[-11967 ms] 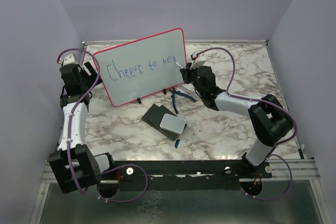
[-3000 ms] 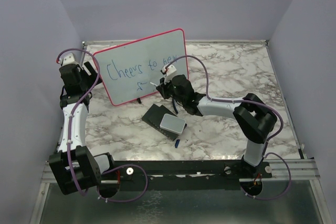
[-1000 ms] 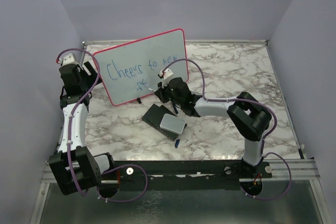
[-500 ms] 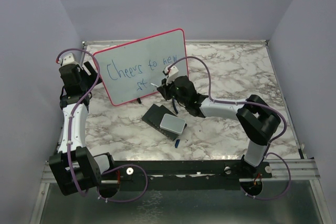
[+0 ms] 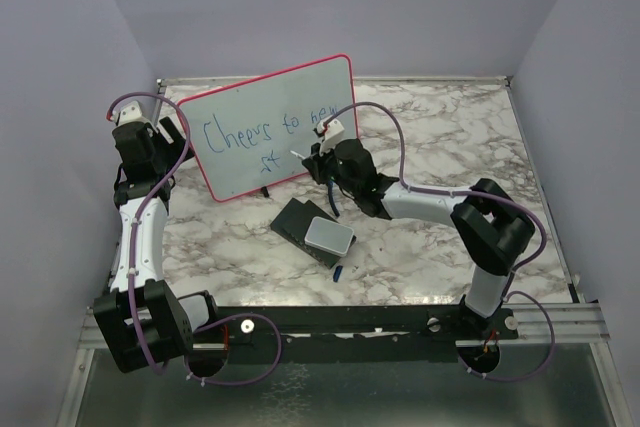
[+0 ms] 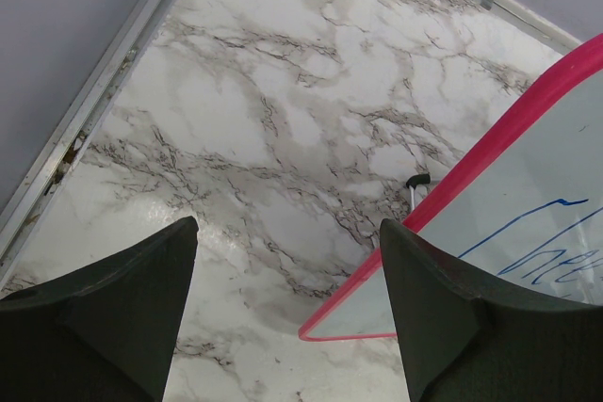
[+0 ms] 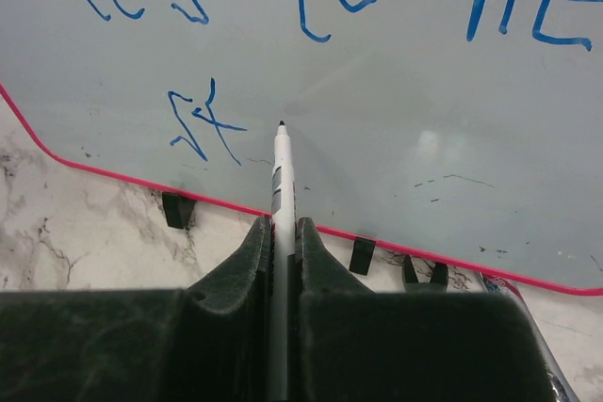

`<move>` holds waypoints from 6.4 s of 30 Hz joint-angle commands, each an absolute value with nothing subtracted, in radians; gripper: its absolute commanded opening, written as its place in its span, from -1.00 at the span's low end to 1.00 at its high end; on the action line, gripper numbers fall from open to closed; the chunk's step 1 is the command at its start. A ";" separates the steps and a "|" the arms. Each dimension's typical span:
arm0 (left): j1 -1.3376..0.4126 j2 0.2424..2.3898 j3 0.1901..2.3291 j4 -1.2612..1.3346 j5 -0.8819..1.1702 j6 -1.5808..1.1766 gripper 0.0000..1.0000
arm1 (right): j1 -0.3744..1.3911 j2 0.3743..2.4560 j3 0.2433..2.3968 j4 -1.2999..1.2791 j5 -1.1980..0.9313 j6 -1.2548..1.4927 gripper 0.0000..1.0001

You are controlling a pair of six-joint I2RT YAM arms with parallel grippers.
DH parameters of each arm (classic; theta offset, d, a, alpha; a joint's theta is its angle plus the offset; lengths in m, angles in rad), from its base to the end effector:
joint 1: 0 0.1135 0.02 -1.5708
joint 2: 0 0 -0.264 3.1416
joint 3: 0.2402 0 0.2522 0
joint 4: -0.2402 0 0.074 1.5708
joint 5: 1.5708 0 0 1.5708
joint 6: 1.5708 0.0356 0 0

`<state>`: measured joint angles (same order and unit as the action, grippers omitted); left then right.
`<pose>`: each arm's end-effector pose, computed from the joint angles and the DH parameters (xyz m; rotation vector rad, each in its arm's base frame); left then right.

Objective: Write a sentence on the whiteboard

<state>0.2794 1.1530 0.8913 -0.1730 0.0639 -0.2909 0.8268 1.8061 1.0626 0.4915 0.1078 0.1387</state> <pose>0.2547 0.0707 0.3032 -0.5247 1.9354 -0.0714 0.2794 0.2979 0.2213 -0.5538 1.7763 0.5801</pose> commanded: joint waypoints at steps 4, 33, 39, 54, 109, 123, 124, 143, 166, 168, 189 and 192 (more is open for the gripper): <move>0.273 1.131 0.880 -0.162 0.096 -0.288 0.59 | 0.815 1.853 1.113 0.459 0.139 0.149 -0.99; 0.273 1.134 0.881 -0.163 0.098 -0.290 0.59 | 0.815 1.857 1.118 0.515 0.124 0.152 -0.99; 0.273 1.134 0.881 -0.163 0.099 -0.291 0.59 | 0.814 1.853 1.122 0.526 0.131 0.151 -0.99; 0.273 1.132 0.881 -0.162 0.100 -0.290 0.59 | 0.813 1.838 1.112 0.546 0.184 0.153 -0.99; 0.273 1.129 0.879 -0.163 0.100 -0.290 0.59 | 0.811 1.717 0.959 0.593 0.126 0.164 -0.99; 0.267 1.131 0.877 -0.162 0.098 -0.287 0.59 | 0.791 1.598 0.897 0.556 0.052 0.136 -0.99; 0.266 1.131 0.877 -0.163 0.099 -0.287 0.59 | 0.788 1.594 0.891 0.562 0.041 0.134 -0.99; 0.262 1.145 0.876 -0.163 0.087 -0.275 0.59 | 0.661 1.629 0.846 0.658 -0.210 0.147 -0.99; 0.258 1.157 0.879 -0.161 0.093 -0.274 0.58 | 0.684 1.796 0.988 0.602 -0.188 0.137 -0.99; 0.258 1.158 0.879 -0.161 0.093 -0.273 0.58 | 0.684 1.806 0.999 0.600 -0.182 0.137 -0.99; 0.253 1.157 0.881 -0.160 0.096 -0.273 0.58 | 0.689 1.869 1.076 0.562 -0.166 0.136 -0.99; 0.253 1.155 0.881 -0.160 0.095 -0.273 0.58 | 0.689 1.865 1.069 0.566 -0.143 0.141 -0.99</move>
<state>0.2695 1.1500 0.8909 -0.1730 0.0780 -0.2852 0.6815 1.8481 1.0477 0.5816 -0.1841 0.1455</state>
